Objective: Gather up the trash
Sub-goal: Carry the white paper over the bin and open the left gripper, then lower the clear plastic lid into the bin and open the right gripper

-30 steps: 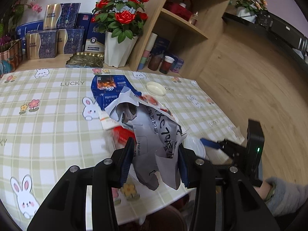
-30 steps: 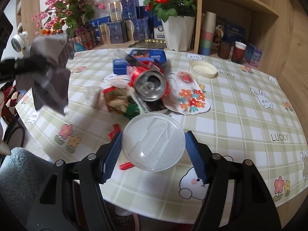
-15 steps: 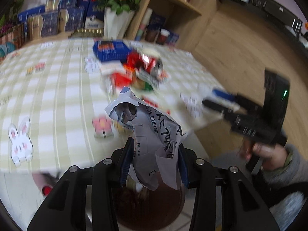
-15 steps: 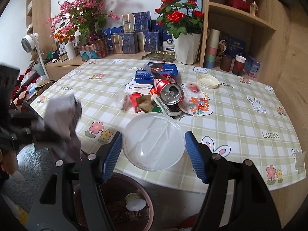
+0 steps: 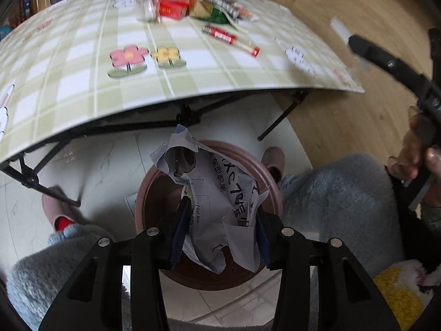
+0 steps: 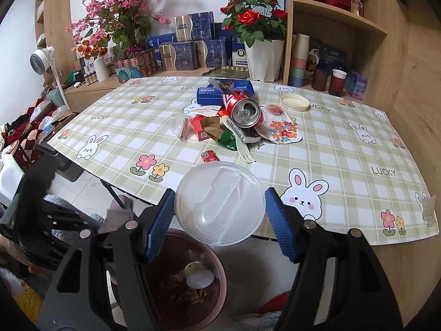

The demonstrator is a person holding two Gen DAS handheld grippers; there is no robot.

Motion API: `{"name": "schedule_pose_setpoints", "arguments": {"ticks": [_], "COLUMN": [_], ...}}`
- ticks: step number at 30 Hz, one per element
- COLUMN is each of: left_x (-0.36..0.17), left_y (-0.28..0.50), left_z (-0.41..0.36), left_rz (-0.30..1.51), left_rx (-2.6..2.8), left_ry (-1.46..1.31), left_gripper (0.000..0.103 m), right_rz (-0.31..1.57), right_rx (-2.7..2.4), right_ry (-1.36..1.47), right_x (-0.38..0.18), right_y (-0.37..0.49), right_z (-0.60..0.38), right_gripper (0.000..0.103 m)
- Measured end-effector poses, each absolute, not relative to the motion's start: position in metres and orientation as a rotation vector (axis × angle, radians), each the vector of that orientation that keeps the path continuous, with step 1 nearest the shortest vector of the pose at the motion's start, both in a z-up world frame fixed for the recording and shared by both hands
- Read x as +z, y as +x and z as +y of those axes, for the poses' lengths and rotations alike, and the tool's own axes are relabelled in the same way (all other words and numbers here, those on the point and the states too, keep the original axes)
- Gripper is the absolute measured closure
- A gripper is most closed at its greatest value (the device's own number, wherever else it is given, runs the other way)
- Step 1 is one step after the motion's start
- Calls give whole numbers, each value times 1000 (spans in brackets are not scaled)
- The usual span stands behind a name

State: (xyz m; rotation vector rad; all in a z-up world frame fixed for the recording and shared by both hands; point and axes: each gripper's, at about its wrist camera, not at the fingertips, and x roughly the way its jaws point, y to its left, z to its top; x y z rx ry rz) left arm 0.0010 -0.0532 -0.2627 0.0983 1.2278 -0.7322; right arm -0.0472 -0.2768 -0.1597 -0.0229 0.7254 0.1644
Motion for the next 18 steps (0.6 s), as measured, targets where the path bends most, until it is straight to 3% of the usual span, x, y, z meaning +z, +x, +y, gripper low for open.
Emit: {"name": "schedule_pose_setpoints", "arguments": {"ticks": [7, 18], "left_x": [-267, -256], "left_y": [-1, 0], "left_z": [-68, -61], "left_rz": [1235, 1188], "left_rx": [-736, -698], "left_ry": [155, 140], "left_gripper": [55, 40], "right_rz": [730, 756], "right_rx": [166, 175], "right_ry": [-22, -26], "right_x": [-161, -169], "right_y": [-48, -48], "right_z": [-277, -270], "right_gripper": [36, 36]}}
